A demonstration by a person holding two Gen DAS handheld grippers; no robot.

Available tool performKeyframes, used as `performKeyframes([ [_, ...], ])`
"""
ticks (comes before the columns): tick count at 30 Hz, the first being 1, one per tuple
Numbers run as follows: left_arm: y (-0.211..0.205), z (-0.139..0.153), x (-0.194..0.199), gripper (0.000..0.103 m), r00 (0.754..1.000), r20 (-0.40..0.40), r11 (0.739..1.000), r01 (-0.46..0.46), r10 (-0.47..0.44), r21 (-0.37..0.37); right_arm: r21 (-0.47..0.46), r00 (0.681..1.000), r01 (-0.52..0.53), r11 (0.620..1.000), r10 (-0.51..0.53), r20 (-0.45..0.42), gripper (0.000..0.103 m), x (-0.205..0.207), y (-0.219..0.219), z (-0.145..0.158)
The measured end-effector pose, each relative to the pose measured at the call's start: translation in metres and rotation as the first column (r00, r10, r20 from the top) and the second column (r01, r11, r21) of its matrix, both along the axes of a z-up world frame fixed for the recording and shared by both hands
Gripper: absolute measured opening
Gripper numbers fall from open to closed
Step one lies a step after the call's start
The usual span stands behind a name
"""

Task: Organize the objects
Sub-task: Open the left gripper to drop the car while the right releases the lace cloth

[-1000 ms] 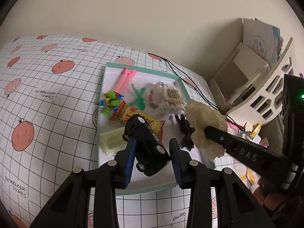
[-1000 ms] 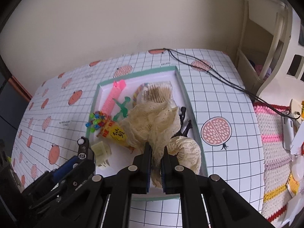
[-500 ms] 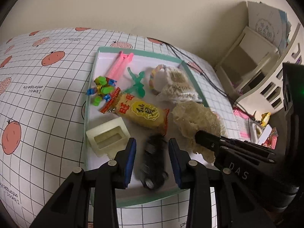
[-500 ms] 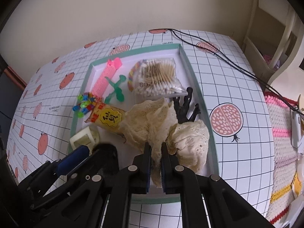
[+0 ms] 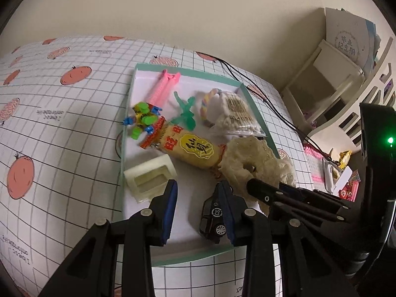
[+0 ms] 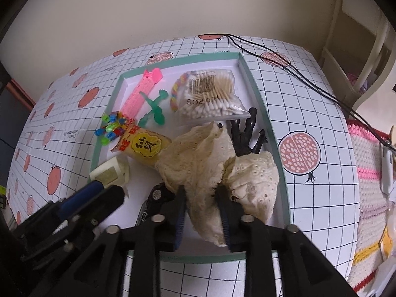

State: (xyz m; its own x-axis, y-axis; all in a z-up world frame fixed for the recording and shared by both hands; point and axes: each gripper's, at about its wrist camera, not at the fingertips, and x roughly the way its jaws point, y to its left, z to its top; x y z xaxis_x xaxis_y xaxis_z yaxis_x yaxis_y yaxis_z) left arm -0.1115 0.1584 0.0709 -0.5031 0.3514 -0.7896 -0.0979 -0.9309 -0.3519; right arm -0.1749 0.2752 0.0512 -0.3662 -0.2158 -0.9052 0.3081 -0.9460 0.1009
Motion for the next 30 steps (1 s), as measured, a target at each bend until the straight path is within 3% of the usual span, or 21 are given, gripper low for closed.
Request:
performKeyframes([
  [10,-0.034,0.007,0.005,0.038,0.993,0.001,0.992,-0.121,0.121,0.024,-0.022,0.999,0.0,1.0,-0.001,-0.033,0.036,0.009,-0.003,0.013],
  [13,-0.047,0.006,0.006,0.05,0.987,0.014,0.987,-0.159,0.158,0.039,-0.019,0.999,-0.01,1.0,0.009,-0.039,0.042,0.01,-0.007,0.014],
  [18,-0.06,0.003,0.006,0.053,0.98,0.019,0.98,-0.197,0.197,0.013,-0.026,0.999,-0.005,1.0,0.004,-0.046,0.051,0.01,-0.007,0.014],
  [23,-0.07,0.003,0.007,0.066,0.973,0.005,0.973,-0.229,0.229,-0.013,-0.025,0.998,0.0,1.0,-0.002,-0.062,0.062,0.011,-0.009,0.015],
  [25,-0.073,0.004,0.007,0.078,0.97,-0.001,0.97,-0.243,0.243,-0.018,-0.03,0.998,0.008,1.0,-0.01,-0.065,0.067,0.011,-0.009,0.016],
  [29,-0.078,0.004,0.008,0.08,0.962,-0.016,0.961,-0.273,0.272,-0.037,-0.037,0.997,0.006,0.999,-0.009,-0.076,0.074,0.011,-0.011,0.017],
  [30,-0.079,0.003,0.008,0.087,0.961,-0.017,0.96,-0.277,0.276,-0.042,-0.037,0.997,0.006,0.999,-0.009,-0.077,0.078,0.011,-0.011,0.017],
])
